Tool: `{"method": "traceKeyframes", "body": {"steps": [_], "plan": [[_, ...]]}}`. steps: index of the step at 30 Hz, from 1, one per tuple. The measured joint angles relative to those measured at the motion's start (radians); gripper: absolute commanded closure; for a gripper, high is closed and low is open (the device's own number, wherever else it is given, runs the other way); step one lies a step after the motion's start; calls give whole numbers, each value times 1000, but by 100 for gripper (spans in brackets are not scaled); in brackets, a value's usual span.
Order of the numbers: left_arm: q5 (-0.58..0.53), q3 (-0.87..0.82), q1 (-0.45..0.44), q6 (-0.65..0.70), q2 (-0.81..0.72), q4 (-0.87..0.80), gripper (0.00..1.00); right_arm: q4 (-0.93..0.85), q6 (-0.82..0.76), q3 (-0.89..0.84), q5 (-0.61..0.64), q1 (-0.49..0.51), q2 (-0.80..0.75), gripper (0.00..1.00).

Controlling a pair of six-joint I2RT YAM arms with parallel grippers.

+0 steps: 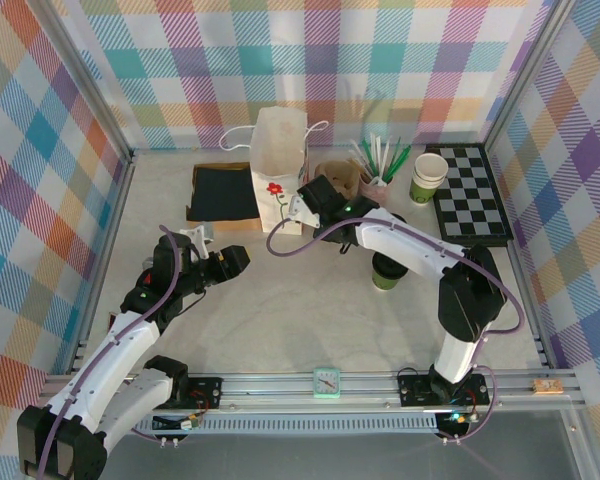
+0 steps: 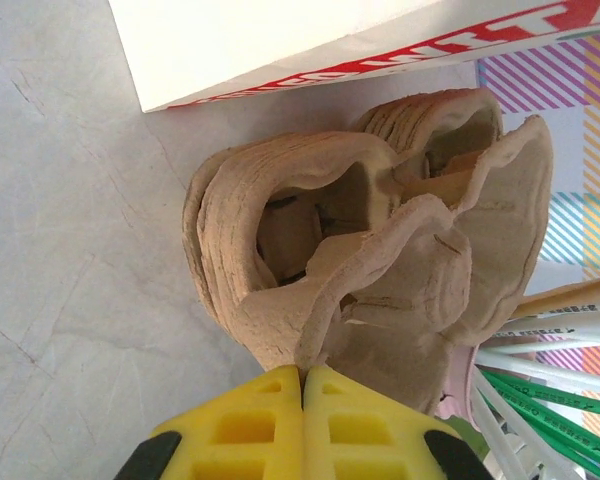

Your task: Pack the takeout coffee

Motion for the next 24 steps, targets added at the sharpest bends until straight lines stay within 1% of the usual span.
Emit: {"method": "traceKeyframes", "body": {"steps": [7,10,15,17,21,24], "plan": [[0,0,0,0,1,0,34,-12,10,0,-27,0,0,87],[-1,0,0,0,1,0,34,-19,18,0,-42,0,0,81],[-5,0,0,1,1,0,34,-63,26,10,-80,0,0,66],[-8,0,0,1,1,0,34,-85,27,27,-95,0,0,62],[-8,0,0,1,1,0,34,-141,51,98,-168,-17,0,53],[-8,0,0,1,1,0,34,-171,68,156,-242,-45,0,49]]}}
